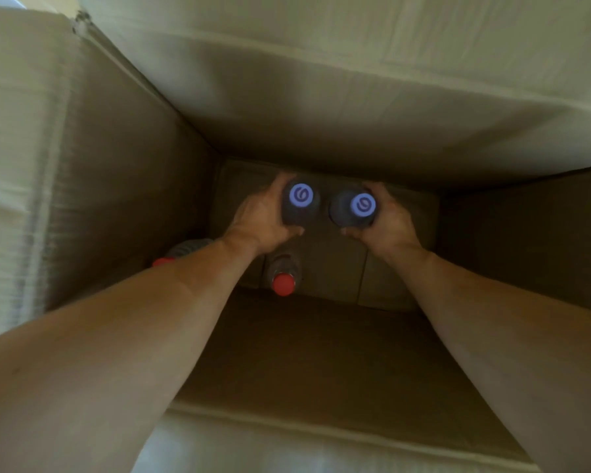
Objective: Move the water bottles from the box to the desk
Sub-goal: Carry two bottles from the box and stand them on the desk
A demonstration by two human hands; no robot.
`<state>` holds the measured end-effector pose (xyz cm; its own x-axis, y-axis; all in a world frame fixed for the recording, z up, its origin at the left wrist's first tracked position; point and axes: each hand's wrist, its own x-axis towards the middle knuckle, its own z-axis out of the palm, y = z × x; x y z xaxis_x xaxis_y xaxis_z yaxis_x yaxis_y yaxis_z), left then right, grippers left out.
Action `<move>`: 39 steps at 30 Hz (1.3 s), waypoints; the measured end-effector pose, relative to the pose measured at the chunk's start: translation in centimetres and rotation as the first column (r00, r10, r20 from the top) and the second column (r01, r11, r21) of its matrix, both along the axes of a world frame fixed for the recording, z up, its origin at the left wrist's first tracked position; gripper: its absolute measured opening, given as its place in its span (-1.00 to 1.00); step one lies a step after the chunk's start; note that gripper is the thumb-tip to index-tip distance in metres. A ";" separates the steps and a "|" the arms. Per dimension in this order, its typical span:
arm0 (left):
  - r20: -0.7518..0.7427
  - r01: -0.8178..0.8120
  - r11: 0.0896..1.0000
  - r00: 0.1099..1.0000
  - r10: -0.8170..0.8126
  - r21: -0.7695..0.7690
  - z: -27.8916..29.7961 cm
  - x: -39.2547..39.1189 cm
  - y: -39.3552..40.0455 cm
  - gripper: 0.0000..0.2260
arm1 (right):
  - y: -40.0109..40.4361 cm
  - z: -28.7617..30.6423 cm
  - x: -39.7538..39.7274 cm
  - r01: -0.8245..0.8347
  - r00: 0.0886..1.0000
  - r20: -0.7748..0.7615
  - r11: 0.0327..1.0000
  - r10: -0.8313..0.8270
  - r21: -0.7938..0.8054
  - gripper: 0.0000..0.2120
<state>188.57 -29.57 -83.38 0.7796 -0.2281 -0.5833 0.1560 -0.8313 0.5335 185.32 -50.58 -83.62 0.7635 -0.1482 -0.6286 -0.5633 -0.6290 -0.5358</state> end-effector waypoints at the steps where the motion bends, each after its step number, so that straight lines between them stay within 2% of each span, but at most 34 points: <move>1: -0.005 0.011 1.000 1.000 -0.011 0.003 -0.3 0.3 0.1 -0.20 | 0.1 -0.1 0.1 0.030 1.000 0.005 0.999 -0.030 0.013 -0.23; 5: -0.060 -0.064 0.992 0.997 0.058 -0.108 -0.6 1.5 -0.5 -0.31 | -0.2 0.4 0.3 0.158 0.987 -0.022 0.981 -0.156 0.116 -0.25; 10: -0.213 -0.237 0.947 0.958 0.191 -0.217 3.0 1.2 -0.3 -0.48 | -1.0 3.5 -0.9 0.281 0.958 -0.145 0.913 -0.247 0.297 -0.29; 12: -0.304 -0.360 0.893 0.912 0.276 -0.269 5.1 0.6 0.0 -0.49 | -1.6 5.3 -1.5 0.341 0.937 -0.204 0.865 -0.283 0.367 -0.33; 15: -0.456 -0.546 0.765 0.808 0.372 -0.342 9.0 -0.4 0.4 -0.56 | -2.0 8.7 -2.0 0.381 0.919 -0.290 0.796 -0.269 0.470 -0.31; 20: -0.653 -0.688 0.630 0.668 0.358 -0.359 16.6 -1.1 0.1 -0.69 | -1.5 16.2 -2.2 0.481 0.869 -0.409 0.673 -0.279 0.562 -0.52; 22: -0.697 -0.738 0.573 0.618 0.364 -0.355 19.6 -1.4 -0.6 -0.63 | -1.4 19.2 -2.2 0.533 0.839 -0.450 0.627 -0.305 0.569 -0.58; 23: -0.706 -0.755 0.549 0.604 0.370 -0.358 21.2 -1.5 -0.9 -0.61 | -1.3 20.6 -2.1 0.554 0.827 -0.464 0.600 -0.316 0.577 -0.55; 25: -0.707 -0.766 0.526 0.599 0.375 -0.370 24.5 -1.5 -1.3 -0.61 | -1.2 23.7 -1.8 0.581 0.811 -0.483 0.560 -0.331 0.591 -0.48; 29: -0.696 -0.742 0.537 0.628 0.349 -0.401 30.7 -1.4 -1.8 -0.59 | -1.7 30.1 -1.1 0.608 0.794 -0.476 0.492 -0.379 0.623 -0.60; 35: -0.652 -0.664 0.556 0.712 0.262 -0.501 40.8 -0.4 -3.1 -0.52 | -2.9 39.9 -0.2 0.568 0.816 -0.416 0.423 -0.401 0.706 -0.50; 39: -0.600 -0.605 0.581 0.765 0.234 -0.545 47.4 0.3 -4.4 -0.55 | -4.7 46.1 -0.3 0.489 0.857 -0.330 0.424 -0.396 0.762 -0.39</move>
<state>188.85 -33.93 -36.03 0.6050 -0.4051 -0.6855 0.7404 -0.0306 0.6715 184.98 -55.32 -37.56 0.6833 0.1469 -0.7152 -0.7040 0.3923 -0.5920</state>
